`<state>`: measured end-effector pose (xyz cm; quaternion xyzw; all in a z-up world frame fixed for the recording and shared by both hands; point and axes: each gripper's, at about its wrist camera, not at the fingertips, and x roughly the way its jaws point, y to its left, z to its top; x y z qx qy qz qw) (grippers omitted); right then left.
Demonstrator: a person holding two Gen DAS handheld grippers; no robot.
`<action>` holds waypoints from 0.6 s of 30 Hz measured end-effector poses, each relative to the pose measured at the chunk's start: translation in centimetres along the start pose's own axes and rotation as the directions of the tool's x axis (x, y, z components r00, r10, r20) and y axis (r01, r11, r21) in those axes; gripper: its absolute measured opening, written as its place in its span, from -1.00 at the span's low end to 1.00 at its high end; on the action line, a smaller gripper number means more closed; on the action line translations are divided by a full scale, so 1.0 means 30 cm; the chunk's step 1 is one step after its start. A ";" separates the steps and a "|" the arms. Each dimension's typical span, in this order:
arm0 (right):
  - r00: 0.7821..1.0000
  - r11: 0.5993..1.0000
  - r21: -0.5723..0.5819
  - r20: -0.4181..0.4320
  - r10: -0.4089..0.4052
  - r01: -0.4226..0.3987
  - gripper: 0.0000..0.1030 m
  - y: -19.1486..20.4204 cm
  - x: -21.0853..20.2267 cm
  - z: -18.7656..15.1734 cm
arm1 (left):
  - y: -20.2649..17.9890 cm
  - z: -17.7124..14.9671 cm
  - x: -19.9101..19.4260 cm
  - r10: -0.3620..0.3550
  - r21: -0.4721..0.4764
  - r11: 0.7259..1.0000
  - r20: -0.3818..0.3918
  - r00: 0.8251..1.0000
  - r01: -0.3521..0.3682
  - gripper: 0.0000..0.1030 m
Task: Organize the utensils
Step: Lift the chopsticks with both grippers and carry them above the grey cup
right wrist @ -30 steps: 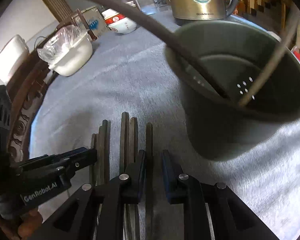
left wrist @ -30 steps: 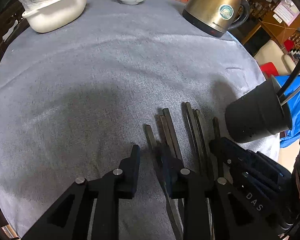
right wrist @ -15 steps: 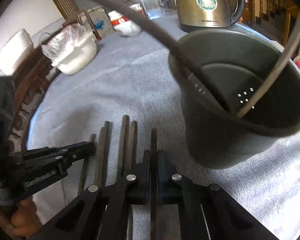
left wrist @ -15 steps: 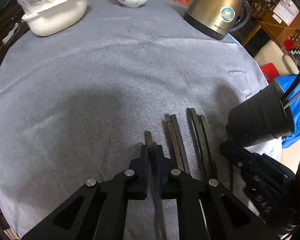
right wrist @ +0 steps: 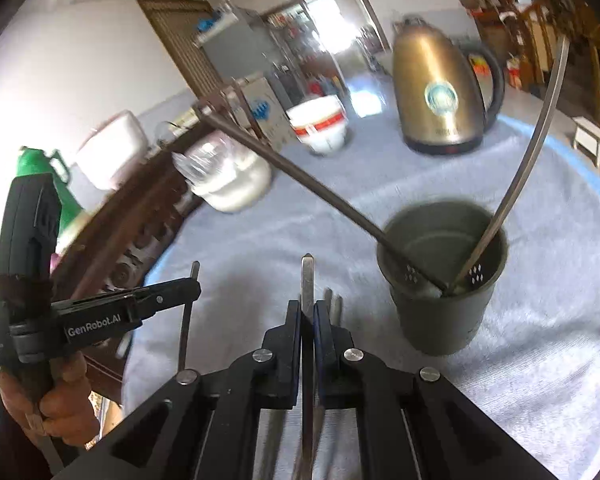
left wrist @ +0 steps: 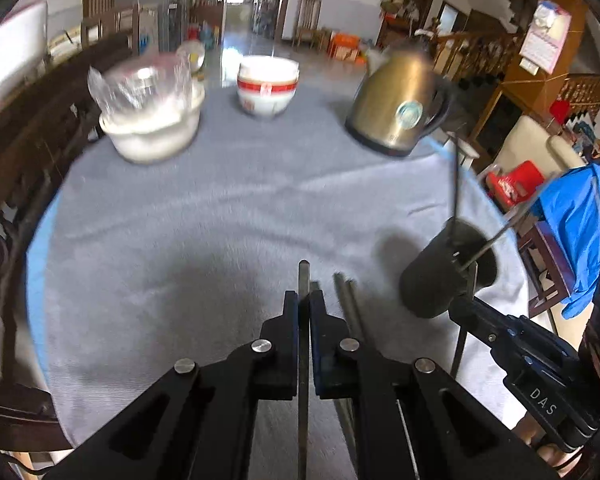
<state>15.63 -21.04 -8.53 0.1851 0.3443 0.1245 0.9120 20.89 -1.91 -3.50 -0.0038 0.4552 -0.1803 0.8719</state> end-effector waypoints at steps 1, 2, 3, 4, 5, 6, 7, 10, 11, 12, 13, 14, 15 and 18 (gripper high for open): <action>1.000 1.000 -0.008 0.018 0.008 -0.008 -0.87 0.010 -0.024 0.003 | -0.007 0.002 -0.033 0.000 0.003 1.000 0.020 1.000 0.000 -0.90; 0.999 1.000 -0.018 0.042 0.017 -0.016 -0.87 0.021 -0.055 0.008 | -0.010 0.003 -0.055 -0.002 0.005 1.000 0.033 0.999 0.002 -0.90; 0.998 0.999 -0.024 0.061 0.024 -0.022 -0.87 0.028 -0.078 0.016 | -0.018 0.005 -0.091 -0.003 0.010 1.000 0.057 0.998 0.002 -0.90; 0.997 0.999 -0.028 0.078 0.030 -0.027 -0.87 0.033 -0.102 0.023 | -0.025 0.006 -0.115 -0.001 0.014 1.000 0.072 0.997 0.000 -0.90; 0.994 0.999 -0.031 0.104 0.037 -0.034 -0.87 0.039 -0.132 0.030 | -0.033 0.012 -0.140 0.003 0.018 1.000 0.091 0.996 -0.004 -0.90; 0.992 0.999 -0.032 0.119 0.041 -0.037 -0.87 0.045 -0.143 0.037 | -0.043 0.016 -0.169 0.004 0.023 1.000 0.113 0.994 -0.006 -0.90; 0.988 0.998 -0.035 0.146 0.047 -0.043 -0.87 0.048 -0.170 0.046 | -0.050 0.020 -0.194 -0.001 0.026 1.000 0.132 0.991 -0.003 -0.90; 0.976 0.998 -0.040 0.210 0.054 -0.047 -0.87 0.056 -0.231 0.069 | -0.084 0.037 -0.271 -0.010 0.044 0.999 0.187 0.982 0.002 -0.90; 0.972 0.998 -0.041 0.228 0.056 -0.048 -0.87 0.054 -0.254 0.077 | -0.093 0.042 -0.288 -0.012 0.049 0.999 0.198 0.980 0.003 -0.90; 0.968 0.998 -0.042 0.246 0.056 -0.047 -0.87 0.055 -0.274 0.084 | -0.109 0.049 -0.314 -0.016 0.058 0.998 0.216 0.976 0.004 -0.90; 0.962 0.998 -0.043 0.269 0.055 -0.045 -0.87 0.057 -0.295 0.096 | -0.116 0.054 -0.326 -0.019 0.064 0.998 0.226 0.974 0.005 -0.90; 0.956 0.998 -0.046 0.289 0.053 -0.041 -0.87 0.060 -0.310 0.110 | -0.129 0.061 -0.342 -0.022 0.071 0.997 0.240 0.971 0.005 -0.90; 0.951 0.998 -0.048 0.306 0.051 -0.038 -0.87 0.053 -0.326 0.129 | -0.143 0.073 -0.360 -0.024 0.078 0.997 0.255 0.967 0.004 -0.90; 0.934 0.998 -0.055 0.354 0.045 -0.027 -0.87 0.045 -0.377 0.169 | -0.190 0.114 -0.407 -0.028 0.097 0.995 0.299 0.954 -0.001 -0.90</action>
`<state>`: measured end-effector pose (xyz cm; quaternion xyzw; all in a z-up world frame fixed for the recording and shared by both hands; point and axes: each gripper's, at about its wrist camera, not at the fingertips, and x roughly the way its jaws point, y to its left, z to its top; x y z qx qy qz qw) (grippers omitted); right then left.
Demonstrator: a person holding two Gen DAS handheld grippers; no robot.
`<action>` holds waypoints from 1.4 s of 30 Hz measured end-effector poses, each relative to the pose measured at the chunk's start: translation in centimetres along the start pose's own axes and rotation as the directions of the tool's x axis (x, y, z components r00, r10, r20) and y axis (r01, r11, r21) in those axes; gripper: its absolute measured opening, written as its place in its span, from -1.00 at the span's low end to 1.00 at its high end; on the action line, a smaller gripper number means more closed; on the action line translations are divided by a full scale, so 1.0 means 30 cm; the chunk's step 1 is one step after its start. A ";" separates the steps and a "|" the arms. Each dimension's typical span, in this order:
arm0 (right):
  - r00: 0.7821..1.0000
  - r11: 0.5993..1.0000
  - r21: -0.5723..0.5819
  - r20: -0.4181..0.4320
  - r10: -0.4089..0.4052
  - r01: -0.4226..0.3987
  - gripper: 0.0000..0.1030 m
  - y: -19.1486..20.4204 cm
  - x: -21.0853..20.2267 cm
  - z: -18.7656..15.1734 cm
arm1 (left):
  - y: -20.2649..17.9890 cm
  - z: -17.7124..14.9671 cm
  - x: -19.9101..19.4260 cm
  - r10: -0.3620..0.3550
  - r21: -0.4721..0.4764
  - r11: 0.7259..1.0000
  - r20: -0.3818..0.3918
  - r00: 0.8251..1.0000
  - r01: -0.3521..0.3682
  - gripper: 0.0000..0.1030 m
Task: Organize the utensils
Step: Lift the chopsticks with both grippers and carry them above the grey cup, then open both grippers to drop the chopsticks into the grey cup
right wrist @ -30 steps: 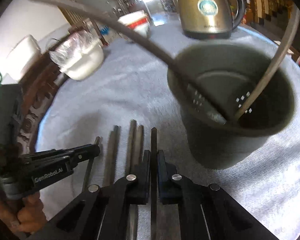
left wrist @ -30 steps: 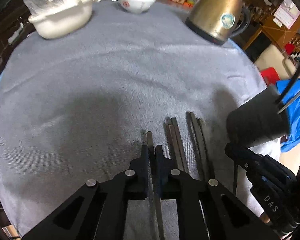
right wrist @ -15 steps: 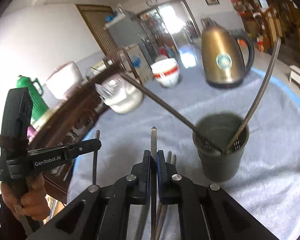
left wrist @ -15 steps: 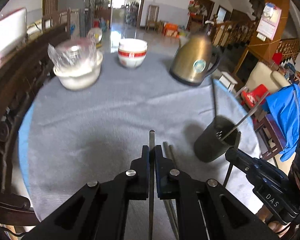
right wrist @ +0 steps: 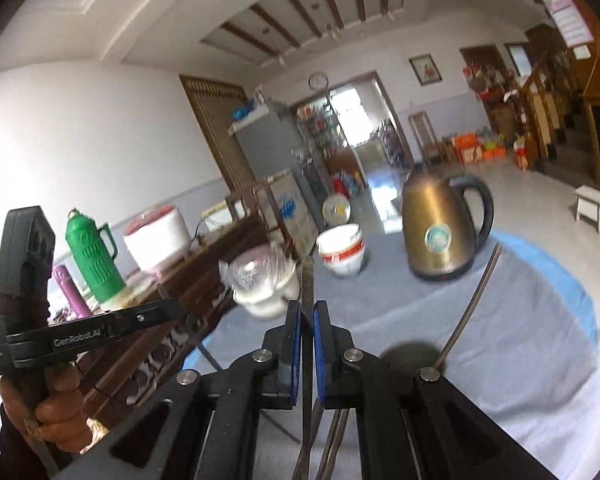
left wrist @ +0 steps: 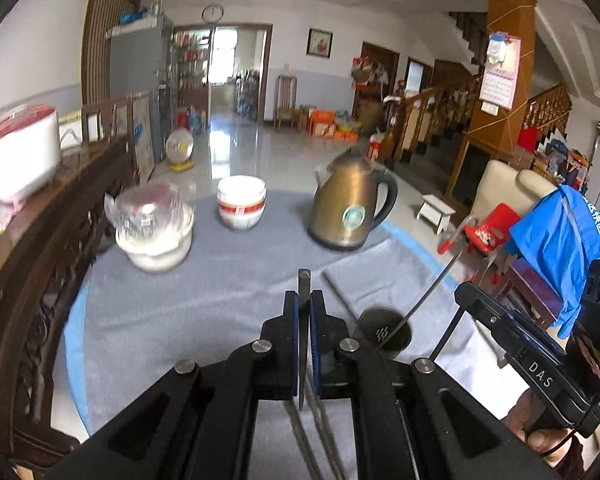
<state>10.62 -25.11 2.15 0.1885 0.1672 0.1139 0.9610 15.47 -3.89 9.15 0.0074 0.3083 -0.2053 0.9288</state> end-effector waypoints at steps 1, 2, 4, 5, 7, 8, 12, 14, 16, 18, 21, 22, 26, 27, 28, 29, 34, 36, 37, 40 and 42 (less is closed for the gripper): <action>1.000 1.000 -0.003 0.014 -0.005 0.005 -0.87 -0.001 -0.007 0.017 | -0.010 0.016 -0.006 0.000 0.004 1.000 0.010 1.000 0.000 -0.90; 0.999 1.000 -0.006 0.033 -0.012 0.012 -0.87 -0.003 -0.016 0.041 | -0.022 0.033 -0.012 -0.003 0.008 1.000 0.022 1.000 0.002 -0.90; 0.998 1.000 -0.010 0.065 -0.021 0.022 -0.87 -0.007 -0.028 0.077 | -0.051 0.080 -0.025 -0.008 0.023 1.000 0.051 0.999 0.006 -0.90; 0.996 0.999 -0.014 0.081 -0.029 0.030 -0.87 -0.007 -0.035 0.095 | -0.064 0.100 -0.031 -0.009 0.030 1.000 0.068 0.998 0.007 -0.90; 0.992 0.999 -0.022 0.121 -0.045 0.048 -0.87 -0.009 -0.046 0.129 | -0.091 0.144 -0.039 -0.015 0.038 0.999 0.099 0.995 0.011 -0.90; 0.989 0.998 -0.026 0.140 -0.056 0.060 -0.87 -0.010 -0.051 0.144 | -0.103 0.163 -0.040 -0.021 0.040 0.999 0.111 0.994 0.017 -0.90; 0.969 0.993 -0.025 0.221 -0.109 0.118 -0.87 -0.021 -0.071 0.198 | -0.150 0.226 -0.034 -0.049 0.036 0.998 0.154 0.987 0.044 -0.90; 0.957 0.988 -0.032 0.258 -0.135 0.148 -0.87 -0.019 -0.080 0.205 | -0.169 0.243 -0.035 -0.064 0.033 0.998 0.180 0.982 0.059 -0.90; 0.940 0.981 -0.048 0.297 -0.166 0.188 -0.87 -0.013 -0.084 0.207 | -0.193 0.249 -0.030 -0.076 0.028 0.997 0.202 0.976 0.071 -0.90; 0.933 0.975 -0.060 0.307 -0.186 0.214 -0.87 -0.010 -0.070 0.201 | -0.208 0.248 -0.011 -0.080 0.015 0.997 0.216 0.973 0.079 -0.90; 0.935 0.969 -0.071 0.287 -0.207 0.236 -0.87 -0.022 -0.040 0.179 | -0.225 0.232 0.055 -0.084 -0.003 0.996 0.209 0.974 0.086 -0.90; 0.937 0.967 -0.073 0.277 -0.214 0.243 -0.87 -0.025 -0.030 0.168 | -0.230 0.224 0.070 -0.082 -0.007 0.996 0.201 0.976 0.085 -0.90; 0.944 0.967 -0.057 0.236 -0.230 0.249 -0.87 -0.055 -0.005 0.134 | -0.237 0.175 0.161 -0.079 -0.031 0.996 0.145 0.986 0.084 -0.90; 0.947 0.968 -0.046 0.222 -0.231 0.247 -0.87 -0.065 0.000 0.126 | -0.236 0.163 0.185 -0.074 -0.036 0.996 0.127 0.989 0.079 -0.90; 0.949 0.968 -0.041 0.214 -0.233 0.247 -0.87 -0.073 0.002 0.124 | -0.236 0.152 0.209 -0.069 -0.041 0.996 0.107 0.992 0.073 -0.90; 0.950 0.968 -0.038 0.206 -0.234 0.246 -0.87 -0.079 0.006 0.123 | -0.237 0.147 0.223 -0.066 -0.043 0.997 0.095 0.993 0.070 -0.90; 0.954 0.970 -0.001 0.178 -0.240 0.244 -0.87 -0.120 0.003 0.093 | -0.241 0.108 0.277 -0.043 -0.034 0.998 0.039 0.998 0.044 -0.90; 0.953 0.971 0.025 0.189 -0.237 0.237 -0.87 -0.135 -0.016 0.099 | -0.240 0.097 0.280 -0.043 -0.034 0.998 0.032 0.999 0.044 -0.90; 0.952 0.972 0.032 0.196 -0.234 0.232 -0.87 -0.136 -0.022 0.103 | -0.242 0.095 0.279 -0.041 -0.031 0.999 0.032 0.999 0.042 -0.90; 0.944 0.974 0.030 0.238 -0.227 0.226 -0.87 -0.125 -0.056 0.136 | -0.245 0.093 0.280 -0.038 -0.024 0.999 0.028 0.999 0.039 -0.90; 0.933 0.973 0.029 0.279 -0.227 0.228 -0.87 -0.103 -0.077 0.161 | -0.246 0.091 0.288 -0.034 -0.024 0.999 0.020 0.999 0.034 -0.90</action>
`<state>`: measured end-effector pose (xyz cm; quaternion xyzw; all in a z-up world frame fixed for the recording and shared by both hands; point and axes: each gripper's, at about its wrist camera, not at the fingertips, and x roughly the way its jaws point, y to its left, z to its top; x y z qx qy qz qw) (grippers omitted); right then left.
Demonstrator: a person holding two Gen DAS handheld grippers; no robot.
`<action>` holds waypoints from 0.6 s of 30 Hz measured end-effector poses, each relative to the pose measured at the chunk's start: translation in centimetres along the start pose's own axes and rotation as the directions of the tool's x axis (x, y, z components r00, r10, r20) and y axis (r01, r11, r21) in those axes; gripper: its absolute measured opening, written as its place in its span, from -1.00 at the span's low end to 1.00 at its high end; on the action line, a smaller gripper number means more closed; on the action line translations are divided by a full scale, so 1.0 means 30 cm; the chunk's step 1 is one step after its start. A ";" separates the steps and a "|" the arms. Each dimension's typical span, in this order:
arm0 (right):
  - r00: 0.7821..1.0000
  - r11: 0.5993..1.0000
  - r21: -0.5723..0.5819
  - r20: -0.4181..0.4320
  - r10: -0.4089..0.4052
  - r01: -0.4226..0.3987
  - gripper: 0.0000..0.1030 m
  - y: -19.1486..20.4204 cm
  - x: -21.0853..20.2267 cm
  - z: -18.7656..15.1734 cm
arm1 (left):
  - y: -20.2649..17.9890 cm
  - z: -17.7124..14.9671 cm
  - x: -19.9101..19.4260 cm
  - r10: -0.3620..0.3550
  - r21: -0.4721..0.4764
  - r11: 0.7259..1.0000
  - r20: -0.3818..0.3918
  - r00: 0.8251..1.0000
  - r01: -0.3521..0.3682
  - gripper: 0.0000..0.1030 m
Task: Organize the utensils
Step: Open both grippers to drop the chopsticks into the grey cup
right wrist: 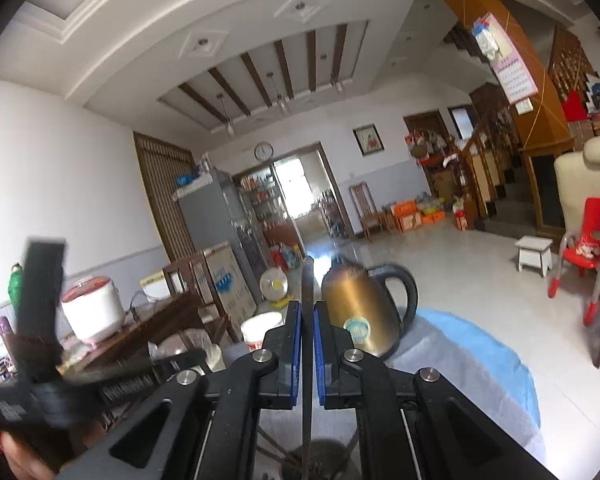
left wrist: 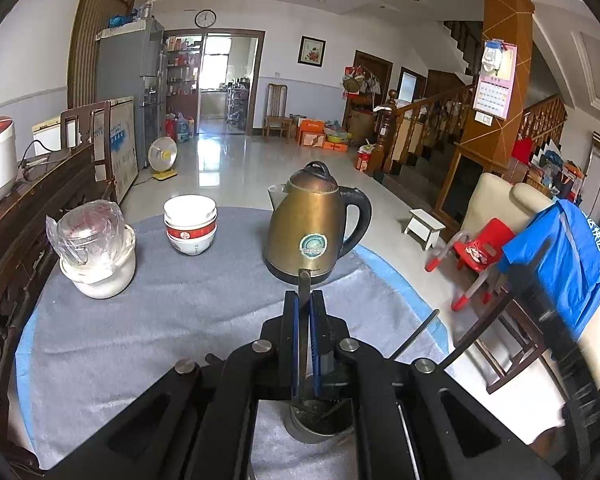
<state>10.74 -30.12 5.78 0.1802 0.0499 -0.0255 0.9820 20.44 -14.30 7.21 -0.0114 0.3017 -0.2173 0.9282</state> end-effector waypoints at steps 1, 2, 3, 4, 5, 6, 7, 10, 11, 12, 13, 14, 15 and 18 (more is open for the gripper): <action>1.000 1.000 -0.004 0.018 -0.008 0.008 -0.87 0.006 -0.007 0.005 | 0.001 -0.001 0.006 0.002 -0.001 1.000 -0.005 1.000 -0.002 -0.90; 0.999 1.000 -0.012 0.036 -0.018 0.018 -0.87 0.012 -0.014 0.012 | 0.001 0.001 0.014 0.004 -0.003 1.000 -0.010 1.000 -0.004 -0.90; 0.998 0.999 -0.031 0.054 -0.033 0.035 -0.87 0.025 -0.012 0.018 | 0.003 -0.003 0.020 0.006 -0.006 1.000 -0.016 1.000 -0.006 -0.90; 0.997 0.998 -0.048 0.059 -0.042 0.045 -0.87 0.035 -0.006 0.016 | 0.005 -0.005 0.027 0.006 -0.008 1.000 -0.022 1.000 -0.006 -0.90; 0.997 0.996 -0.067 0.062 -0.053 0.057 -0.87 0.047 0.006 0.012 | 0.005 -0.009 0.031 0.007 -0.009 1.000 -0.026 1.000 -0.007 -0.90; 0.996 0.994 -0.088 0.063 -0.066 0.071 -0.87 0.050 0.022 0.000 | 0.006 -0.012 0.036 0.009 -0.007 1.000 -0.030 1.000 -0.009 -0.90; 0.996 0.991 -0.107 0.049 -0.077 0.082 -0.87 0.052 0.045 -0.019 | 0.007 -0.016 0.040 0.014 -0.006 1.000 -0.034 0.999 -0.014 -0.90; 0.996 0.991 -0.099 -0.018 -0.087 0.085 -0.87 0.041 0.098 -0.077 | 0.011 -0.024 0.045 0.019 -0.006 1.000 -0.051 0.999 -0.020 -0.90; 0.995 0.992 -0.094 -0.040 -0.092 0.088 -0.87 0.034 0.111 -0.097 | 0.013 -0.026 0.046 0.024 -0.005 1.000 -0.055 0.998 -0.025 -0.89; 0.994 0.992 -0.086 -0.059 -0.095 0.090 -0.87 0.027 0.121 -0.109 | 0.016 -0.028 0.044 0.028 -0.004 1.000 -0.059 0.998 -0.028 -0.89; 0.993 0.993 -0.076 -0.075 -0.093 0.088 -0.87 0.020 0.131 -0.114 | 0.019 -0.029 0.041 0.027 -0.004 1.000 -0.062 0.998 -0.027 -0.89; 0.992 0.994 -0.067 -0.086 -0.091 0.086 -0.87 0.013 0.135 -0.116 | 0.023 -0.031 0.037 0.027 -0.005 1.000 -0.065 0.998 -0.027 -0.89; 0.991 0.995 -0.057 -0.103 -0.088 0.082 -0.87 0.005 0.138 -0.126 | 0.026 -0.034 0.029 0.029 -0.006 1.000 -0.067 0.997 -0.030 -0.87; 0.988 0.996 -0.053 -0.133 -0.079 0.072 -0.87 -0.004 0.142 -0.139 | 0.031 -0.038 0.007 0.028 0.001 1.000 -0.061 0.998 -0.028 -0.64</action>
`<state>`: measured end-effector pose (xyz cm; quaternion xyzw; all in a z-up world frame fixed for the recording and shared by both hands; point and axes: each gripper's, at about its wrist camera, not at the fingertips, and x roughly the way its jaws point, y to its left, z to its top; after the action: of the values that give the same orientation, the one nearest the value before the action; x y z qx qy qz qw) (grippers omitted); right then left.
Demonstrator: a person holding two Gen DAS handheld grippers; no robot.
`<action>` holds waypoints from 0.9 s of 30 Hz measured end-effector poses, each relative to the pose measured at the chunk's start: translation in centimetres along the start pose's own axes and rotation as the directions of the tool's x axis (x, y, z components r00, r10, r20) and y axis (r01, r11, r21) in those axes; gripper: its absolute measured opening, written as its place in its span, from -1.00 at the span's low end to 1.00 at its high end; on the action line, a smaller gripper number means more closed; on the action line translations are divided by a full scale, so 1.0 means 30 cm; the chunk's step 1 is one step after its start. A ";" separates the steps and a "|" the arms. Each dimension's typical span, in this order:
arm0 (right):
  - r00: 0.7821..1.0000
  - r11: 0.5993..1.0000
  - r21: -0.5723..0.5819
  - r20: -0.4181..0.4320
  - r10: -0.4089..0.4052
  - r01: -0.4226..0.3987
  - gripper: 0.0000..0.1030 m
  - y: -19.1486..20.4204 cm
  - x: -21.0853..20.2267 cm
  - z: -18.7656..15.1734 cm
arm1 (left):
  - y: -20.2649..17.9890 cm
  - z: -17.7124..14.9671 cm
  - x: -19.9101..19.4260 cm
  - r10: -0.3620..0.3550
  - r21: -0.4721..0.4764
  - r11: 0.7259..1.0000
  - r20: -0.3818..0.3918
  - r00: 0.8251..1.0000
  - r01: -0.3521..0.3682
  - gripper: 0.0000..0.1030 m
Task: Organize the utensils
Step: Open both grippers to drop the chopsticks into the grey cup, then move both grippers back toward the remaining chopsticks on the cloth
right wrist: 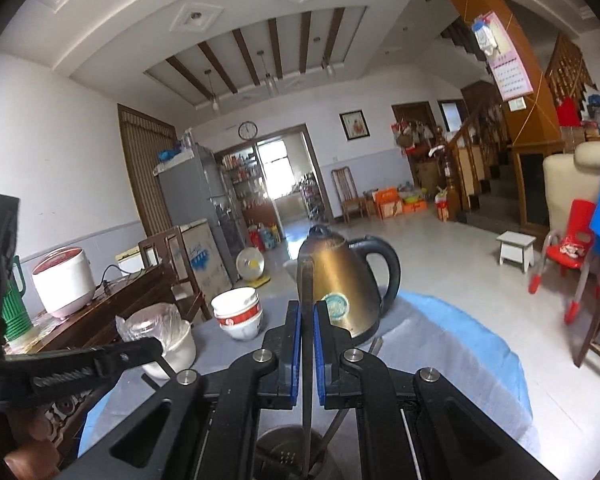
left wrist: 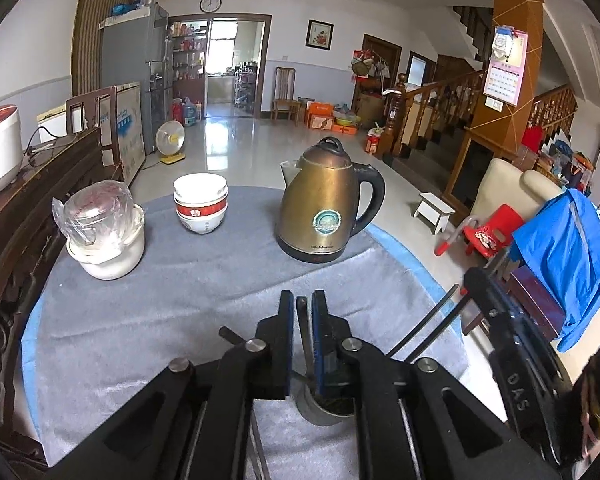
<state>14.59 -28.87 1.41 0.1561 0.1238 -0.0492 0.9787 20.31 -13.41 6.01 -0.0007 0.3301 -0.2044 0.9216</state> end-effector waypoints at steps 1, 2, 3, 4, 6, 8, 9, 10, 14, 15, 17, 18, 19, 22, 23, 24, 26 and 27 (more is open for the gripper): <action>1.000 1.000 0.000 -0.010 0.004 -0.004 -0.87 -0.001 0.001 -0.003 | 0.001 -0.004 -0.010 -0.003 0.002 1.000 0.001 1.000 0.003 -0.51; 1.000 1.000 0.000 -0.017 0.008 -0.008 -0.87 -0.002 0.003 -0.006 | 0.004 -0.007 -0.021 -0.003 0.003 1.000 0.007 1.000 0.003 -0.27; 0.999 1.000 -0.005 -0.029 0.013 -0.013 -0.87 0.001 0.006 -0.015 | 0.006 -0.014 -0.042 0.006 0.006 1.000 0.021 1.000 -0.006 -0.16; 0.999 1.000 -0.010 -0.038 0.016 -0.016 -0.87 0.003 0.009 -0.020 | 0.008 -0.016 -0.053 0.011 0.010 1.000 0.031 0.999 -0.012 -0.16; 0.998 1.000 -0.020 -0.053 0.019 -0.020 -0.87 0.011 0.018 -0.029 | 0.010 -0.029 -0.087 0.020 0.026 0.999 0.048 0.999 -0.021 -0.11; 0.998 1.000 -0.022 -0.066 0.021 -0.022 -0.87 0.014 0.023 -0.041 | 0.015 -0.042 -0.121 0.038 0.039 0.998 0.058 0.998 -0.040 -0.04; 0.997 0.999 -0.020 -0.076 0.023 -0.025 -0.87 0.017 0.029 -0.047 | 0.020 -0.048 -0.139 0.045 0.045 0.998 0.067 0.997 -0.048 -0.04; 0.996 0.999 -0.020 -0.082 0.024 -0.026 -0.87 0.019 0.031 -0.051 | 0.025 -0.056 -0.154 0.053 0.050 0.997 0.075 0.996 -0.057 -0.03; 0.994 0.999 -0.024 -0.107 0.025 -0.028 -0.86 0.029 0.034 -0.069 | 0.062 -0.093 -0.212 0.094 0.058 0.993 0.097 0.991 -0.100 0.07; 0.993 0.999 -0.021 -0.113 0.026 -0.029 -0.85 0.029 0.033 -0.074 | 0.072 -0.102 -0.224 0.105 0.058 0.992 0.101 0.989 -0.111 0.09; 0.992 0.999 -0.011 -0.121 0.029 -0.030 -0.83 0.030 0.038 -0.079 | 0.094 -0.122 -0.245 0.127 0.055 0.990 0.105 0.986 -0.133 0.15; 0.991 0.999 -0.003 -0.129 0.032 -0.033 -0.82 0.028 0.040 -0.082 | 0.109 -0.136 -0.254 0.138 0.052 0.988 0.103 0.985 -0.144 0.16; 0.991 1.000 -0.002 -0.130 0.031 -0.031 -0.81 0.031 0.039 -0.087 | 0.120 -0.146 -0.259 0.146 0.050 0.987 0.099 0.984 -0.151 0.16; 0.990 0.999 0.006 -0.136 0.033 -0.032 -0.81 0.031 0.036 -0.093 | 0.156 -0.181 -0.265 0.162 0.043 0.985 0.075 0.984 -0.165 0.16; 0.990 0.999 0.011 -0.137 0.033 -0.032 -0.81 0.030 0.034 -0.094 | 0.165 -0.191 -0.265 0.164 0.039 0.985 0.067 0.984 -0.167 0.16; 0.989 0.999 0.023 -0.147 0.033 -0.030 -0.81 0.028 0.033 -0.092 | 0.180 -0.207 -0.262 0.168 0.032 0.985 0.053 0.984 -0.170 0.16; 0.985 0.999 0.046 -0.170 0.036 -0.029 -0.74 0.015 0.033 -0.095 | 0.198 -0.230 -0.252 0.170 0.025 0.985 0.028 0.985 -0.171 0.17; 0.982 0.997 0.065 -0.185 0.043 -0.032 -0.65 0.007 0.034 -0.098 | 0.211 -0.243 -0.242 0.170 0.018 0.985 0.008 0.985 -0.170 0.19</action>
<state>14.93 -27.78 -1.50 0.1924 0.2101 -0.0197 0.9584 13.18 -3.89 3.86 0.0354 0.3243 -0.1280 0.9366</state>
